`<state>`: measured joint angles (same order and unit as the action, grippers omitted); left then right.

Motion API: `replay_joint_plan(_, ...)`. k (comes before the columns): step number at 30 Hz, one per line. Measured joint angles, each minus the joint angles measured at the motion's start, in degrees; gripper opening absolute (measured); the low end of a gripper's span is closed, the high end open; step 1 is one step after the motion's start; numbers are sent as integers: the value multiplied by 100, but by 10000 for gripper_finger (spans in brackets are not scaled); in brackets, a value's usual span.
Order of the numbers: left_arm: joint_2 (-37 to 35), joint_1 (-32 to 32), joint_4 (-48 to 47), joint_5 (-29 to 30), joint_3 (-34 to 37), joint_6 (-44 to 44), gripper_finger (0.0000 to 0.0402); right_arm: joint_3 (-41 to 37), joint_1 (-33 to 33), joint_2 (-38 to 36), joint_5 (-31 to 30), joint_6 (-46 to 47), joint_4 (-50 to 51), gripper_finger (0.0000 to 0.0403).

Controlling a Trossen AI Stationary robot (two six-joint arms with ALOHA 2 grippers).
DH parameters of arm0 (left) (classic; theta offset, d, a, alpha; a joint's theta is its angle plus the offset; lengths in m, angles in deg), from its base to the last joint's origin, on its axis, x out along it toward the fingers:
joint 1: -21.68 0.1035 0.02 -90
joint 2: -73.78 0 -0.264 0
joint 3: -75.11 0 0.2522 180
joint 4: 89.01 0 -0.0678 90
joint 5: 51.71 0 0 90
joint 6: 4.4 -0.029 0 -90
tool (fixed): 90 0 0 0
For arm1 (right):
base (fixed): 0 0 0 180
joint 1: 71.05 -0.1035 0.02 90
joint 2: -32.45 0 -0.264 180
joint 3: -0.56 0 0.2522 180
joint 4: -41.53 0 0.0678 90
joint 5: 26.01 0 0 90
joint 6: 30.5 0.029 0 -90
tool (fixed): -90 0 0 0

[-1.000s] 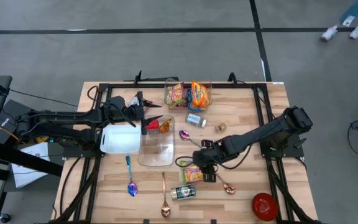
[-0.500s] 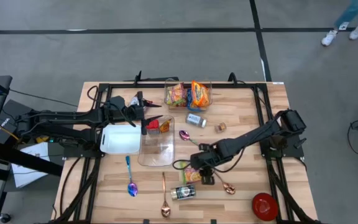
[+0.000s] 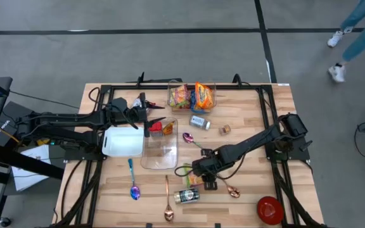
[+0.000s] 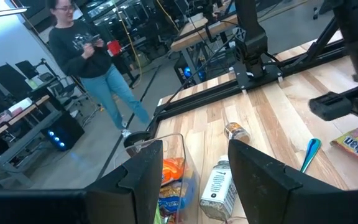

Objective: Pick & Place Food Item
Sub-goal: Put the green noodle pack into the top transparent bin

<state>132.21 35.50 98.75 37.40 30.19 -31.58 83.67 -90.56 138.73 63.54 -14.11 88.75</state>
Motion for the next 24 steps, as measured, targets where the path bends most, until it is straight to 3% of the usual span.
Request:
replay_joint_plan(9, 0, 0, 48, 0, 0, 2, 176, -5, -2, -15, -101, 54, 78, 154)
replay_joint_plan(24, 0, 0, 42, 0, 0, 2, 176, -3, 22, -15, 46, 85, 126, 5)
